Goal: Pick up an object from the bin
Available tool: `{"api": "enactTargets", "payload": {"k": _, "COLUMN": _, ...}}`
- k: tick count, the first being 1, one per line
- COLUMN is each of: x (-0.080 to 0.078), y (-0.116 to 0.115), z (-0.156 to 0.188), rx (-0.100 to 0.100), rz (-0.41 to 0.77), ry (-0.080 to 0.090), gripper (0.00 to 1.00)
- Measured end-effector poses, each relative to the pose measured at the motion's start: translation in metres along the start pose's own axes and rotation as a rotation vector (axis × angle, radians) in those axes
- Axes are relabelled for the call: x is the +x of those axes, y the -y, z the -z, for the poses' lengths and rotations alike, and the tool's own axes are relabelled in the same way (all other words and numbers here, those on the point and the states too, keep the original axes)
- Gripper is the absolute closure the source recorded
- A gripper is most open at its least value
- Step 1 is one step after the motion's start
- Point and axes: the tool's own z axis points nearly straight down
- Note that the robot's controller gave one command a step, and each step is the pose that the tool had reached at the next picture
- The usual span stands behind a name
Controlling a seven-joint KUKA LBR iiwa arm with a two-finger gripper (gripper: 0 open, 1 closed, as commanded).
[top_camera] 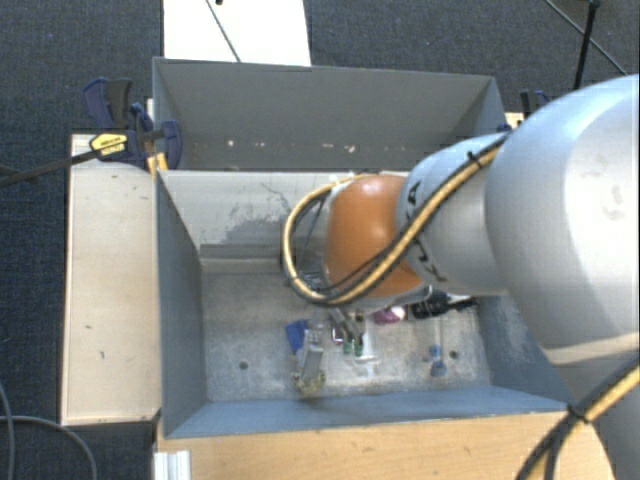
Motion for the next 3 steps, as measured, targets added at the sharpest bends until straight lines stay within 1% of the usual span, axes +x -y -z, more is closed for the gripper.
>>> {"api": "enactTargets", "payload": {"k": 1, "x": -0.001, "y": 0.000, "z": 0.000, "rx": -0.001, "rz": -0.004, "ry": 0.003, "gripper": 1.00}}
{"api": "enactTargets", "payload": {"k": 2, "x": 0.016, "y": 0.015, "z": 0.124, "rx": 0.002, "rz": 0.009, "ry": 0.002, "gripper": 1.00}}
{"api": "enactTargets", "payload": {"k": 3, "x": 0.011, "y": 0.028, "z": 0.172, "rx": 0.003, "rz": 0.403, "ry": 0.000, "gripper": 1.00}}
